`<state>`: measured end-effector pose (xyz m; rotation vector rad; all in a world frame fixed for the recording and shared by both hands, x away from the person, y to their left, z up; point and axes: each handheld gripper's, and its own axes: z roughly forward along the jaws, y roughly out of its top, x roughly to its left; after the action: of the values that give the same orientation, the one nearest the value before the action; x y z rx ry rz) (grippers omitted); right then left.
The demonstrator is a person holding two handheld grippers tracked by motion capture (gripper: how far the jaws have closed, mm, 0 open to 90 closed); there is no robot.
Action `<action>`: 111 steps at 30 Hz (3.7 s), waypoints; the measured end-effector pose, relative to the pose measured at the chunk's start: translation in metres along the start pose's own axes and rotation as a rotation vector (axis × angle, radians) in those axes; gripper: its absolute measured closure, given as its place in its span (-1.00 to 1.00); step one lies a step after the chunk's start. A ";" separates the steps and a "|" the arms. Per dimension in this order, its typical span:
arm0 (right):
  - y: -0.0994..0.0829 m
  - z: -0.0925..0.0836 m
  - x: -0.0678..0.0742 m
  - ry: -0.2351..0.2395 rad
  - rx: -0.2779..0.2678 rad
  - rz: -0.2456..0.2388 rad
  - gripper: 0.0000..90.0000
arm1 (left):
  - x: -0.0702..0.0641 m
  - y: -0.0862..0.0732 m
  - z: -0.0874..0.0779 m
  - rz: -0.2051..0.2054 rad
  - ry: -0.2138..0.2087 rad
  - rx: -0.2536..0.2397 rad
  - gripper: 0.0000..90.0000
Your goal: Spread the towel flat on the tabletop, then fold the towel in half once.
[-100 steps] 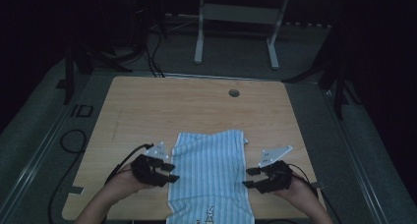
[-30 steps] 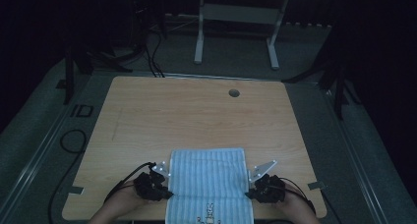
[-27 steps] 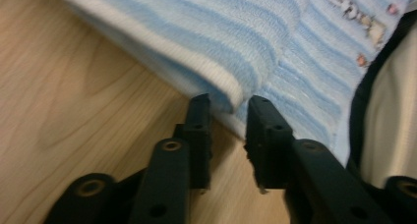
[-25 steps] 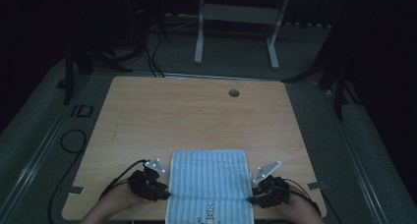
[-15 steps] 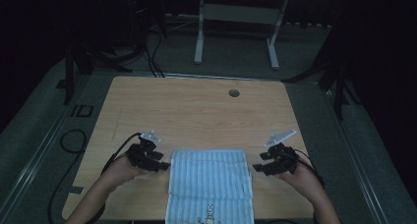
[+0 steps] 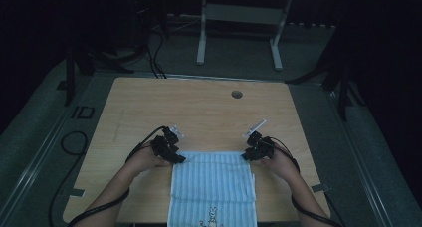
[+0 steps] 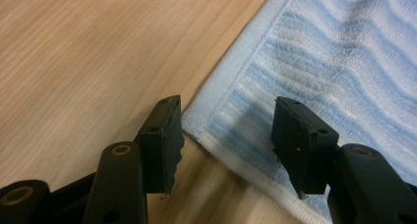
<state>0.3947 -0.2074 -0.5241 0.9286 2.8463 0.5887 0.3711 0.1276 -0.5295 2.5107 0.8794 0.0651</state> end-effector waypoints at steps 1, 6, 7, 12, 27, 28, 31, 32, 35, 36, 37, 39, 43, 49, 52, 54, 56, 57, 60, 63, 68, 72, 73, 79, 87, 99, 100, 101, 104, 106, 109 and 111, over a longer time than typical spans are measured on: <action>0.000 0.000 0.001 -0.008 -0.001 -0.007 0.53 | -0.001 0.001 0.001 0.011 0.016 0.011 0.02; 0.001 0.000 0.008 -0.021 0.011 -0.037 0.76 | -0.009 0.005 0.002 0.053 0.073 0.045 0.13; 0.002 0.000 0.009 -0.021 0.012 -0.042 0.80 | -0.009 0.005 0.002 0.055 0.067 0.047 0.28; 0.002 0.000 0.005 -0.009 0.015 -0.042 0.84 | -0.006 0.009 0.002 0.047 0.065 0.045 0.82; 0.055 -0.019 -0.054 -0.103 -0.039 0.040 0.86 | 0.048 0.057 -0.013 -0.077 0.164 -0.168 0.87; 0.060 -0.021 -0.058 -0.114 -0.039 0.047 0.86 | 0.051 0.064 -0.015 -0.085 0.165 -0.166 0.87; 0.073 -0.027 -0.068 -0.150 -0.037 0.056 0.86 | 0.057 0.078 -0.020 -0.097 0.191 -0.178 0.87; 0.078 -0.029 -0.070 -0.168 -0.036 0.058 0.86 | 0.059 0.083 -0.023 -0.095 0.203 -0.183 0.87; 0.090 -0.040 -0.081 -0.201 -0.048 0.069 0.86 | 0.064 0.099 -0.035 -0.100 0.229 -0.203 0.87; 0.095 -0.045 -0.085 -0.210 -0.055 0.076 0.86 | 0.064 0.104 -0.040 -0.096 0.240 -0.213 0.87; 0.100 -0.052 -0.088 -0.224 -0.064 0.077 0.86 | 0.065 0.110 -0.044 -0.095 0.243 -0.212 0.87; 0.109 -0.065 -0.092 -0.246 -0.087 0.074 0.86 | 0.067 0.117 -0.051 -0.097 0.268 -0.225 0.87; 0.123 -0.084 -0.097 -0.252 -0.121 0.072 0.85 | 0.071 0.125 -0.063 -0.100 0.296 -0.267 0.87; 0.110 -0.061 -0.090 -0.187 -0.155 0.087 0.85 | 0.075 0.103 -0.040 -0.150 0.247 -0.256 0.86; 0.094 -0.036 -0.093 -0.163 -0.124 0.143 0.81 | 0.077 0.092 -0.022 -0.189 0.200 -0.230 0.82; 0.087 -0.025 -0.095 -0.189 -0.114 0.177 0.61 | 0.076 0.089 -0.014 -0.201 0.219 -0.225 0.60; 0.084 -0.020 -0.097 -0.221 -0.114 0.216 0.19 | 0.076 0.089 -0.011 -0.233 0.242 -0.219 0.15; 0.082 -0.019 -0.099 -0.247 -0.112 0.234 0.15 | 0.077 0.089 -0.011 -0.242 0.269 -0.222 0.07; 0.079 -0.020 -0.102 -0.287 -0.107 0.273 0.12 | 0.083 0.083 -0.015 -0.305 0.260 -0.243 0.07; 0.074 -0.023 -0.108 -0.260 -0.107 0.303 0.14 | 0.091 0.076 -0.018 -0.374 0.264 -0.239 0.05; 0.074 -0.024 -0.106 -0.211 -0.094 0.336 0.11 | 0.085 0.072 -0.019 -0.373 0.214 -0.233 0.03; 0.073 -0.017 -0.092 -0.177 -0.082 0.282 0.27 | 0.067 0.070 -0.018 -0.302 0.152 -0.229 0.00; 0.071 -0.016 -0.088 -0.157 -0.089 0.271 0.28 | 0.062 0.068 -0.018 -0.280 0.127 -0.236 -0.04; 0.053 -0.005 -0.064 -0.097 -0.075 0.230 0.17 | 0.044 0.051 -0.014 -0.201 0.051 -0.197 -0.06; 0.029 -0.003 -0.066 -0.019 -0.035 0.196 -0.25 | 0.060 0.025 -0.019 -0.232 0.039 -0.156 -0.10; 0.042 -0.002 -0.101 -0.003 0.009 0.311 -0.58 | 0.099 0.032 -0.012 -0.331 0.092 -0.164 -0.10; 0.042 -0.002 -0.101 -0.003 0.009 0.311 -0.58 | 0.099 0.032 -0.012 -0.331 0.092 -0.164 -0.10; 0.047 -0.002 -0.107 0.031 -0.004 0.349 -0.63 | 0.103 0.036 -0.011 -0.340 0.105 -0.169 -0.10; 0.055 -0.005 -0.112 -0.035 -0.014 0.376 -0.50 | 0.108 0.045 -0.009 -0.363 0.114 -0.191 -0.08; 0.061 -0.009 -0.116 -0.040 -0.036 0.399 -0.34 | 0.111 0.051 -0.006 -0.372 0.128 -0.197 -0.05; 0.067 -0.015 -0.119 -0.056 -0.088 0.413 -0.12 | 0.115 0.056 -0.002 -0.405 0.136 -0.208 -0.04; 0.074 -0.018 -0.121 -0.066 -0.109 0.435 -0.09 | 0.118 0.061 0.002 -0.422 0.144 -0.220 -0.03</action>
<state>0.5293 -0.2294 -0.4826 1.5270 2.5308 0.7246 0.5005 0.1557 -0.5166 2.0937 1.3631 0.1945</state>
